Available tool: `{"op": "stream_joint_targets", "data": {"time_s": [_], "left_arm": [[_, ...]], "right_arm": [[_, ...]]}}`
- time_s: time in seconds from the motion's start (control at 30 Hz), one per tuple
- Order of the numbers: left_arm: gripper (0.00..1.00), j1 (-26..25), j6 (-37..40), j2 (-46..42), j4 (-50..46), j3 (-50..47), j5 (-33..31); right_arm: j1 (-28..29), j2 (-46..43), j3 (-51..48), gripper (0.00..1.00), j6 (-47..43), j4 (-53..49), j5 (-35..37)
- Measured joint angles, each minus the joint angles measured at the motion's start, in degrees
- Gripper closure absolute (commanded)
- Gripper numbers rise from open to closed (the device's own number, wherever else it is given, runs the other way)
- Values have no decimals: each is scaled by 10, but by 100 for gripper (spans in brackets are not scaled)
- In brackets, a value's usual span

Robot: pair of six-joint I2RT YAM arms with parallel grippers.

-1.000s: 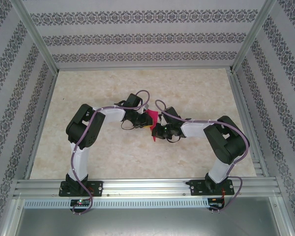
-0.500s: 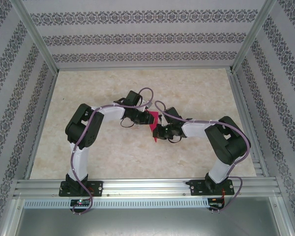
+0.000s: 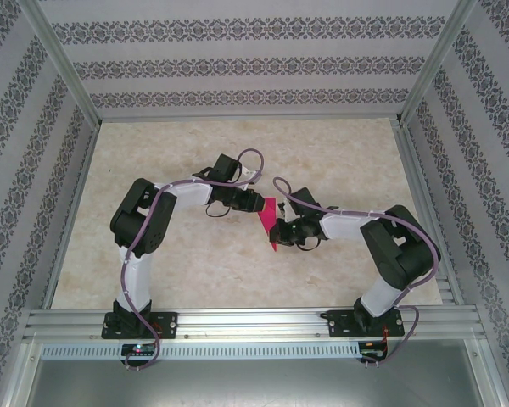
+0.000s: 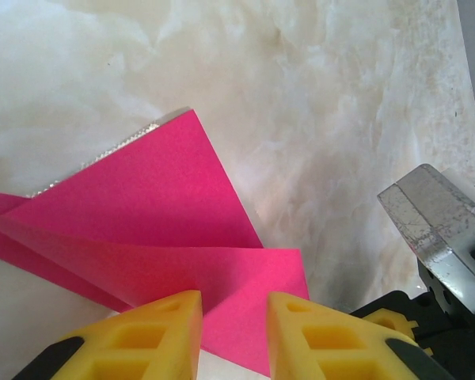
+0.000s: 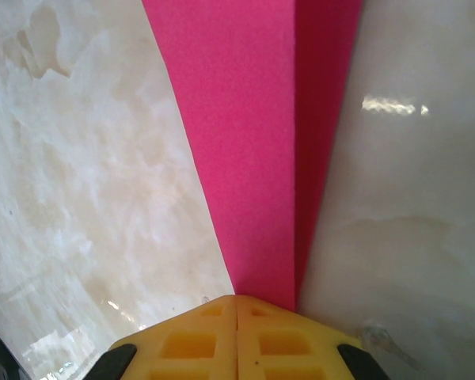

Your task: Fold a paper plane with a square sheet of paper (pick it up from the middle)

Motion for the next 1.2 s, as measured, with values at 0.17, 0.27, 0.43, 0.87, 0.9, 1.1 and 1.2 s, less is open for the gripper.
{"op": "stream_joint_targets", "data": {"time_s": [0.17,0.27,0.43,0.87,0.9,1.1,1.2], "left_arm": [[71,0,2,5,5,0,0],[71,0,2,12,8,0,0],[72,0,2,19,9,1,-2],[74,0,2,38,1,21,-4],[73,0,2,39,-1,23,-6],[73,0,2,47,-22,44,-20],[73,3,1,52,-32,58,-32]], "right_arm": [[-2,-5,-4,93,-3,-7,-3],[-4,-6,-5,93,-5,-11,-8],[-4,-6,-5,92,-7,-12,-9],[-7,-10,-13,92,-7,-7,-14],[-7,-10,-13,93,-7,-7,-14],[-7,-11,-16,92,-7,-4,-14],[-7,-10,-16,93,-7,-3,-14]]}}
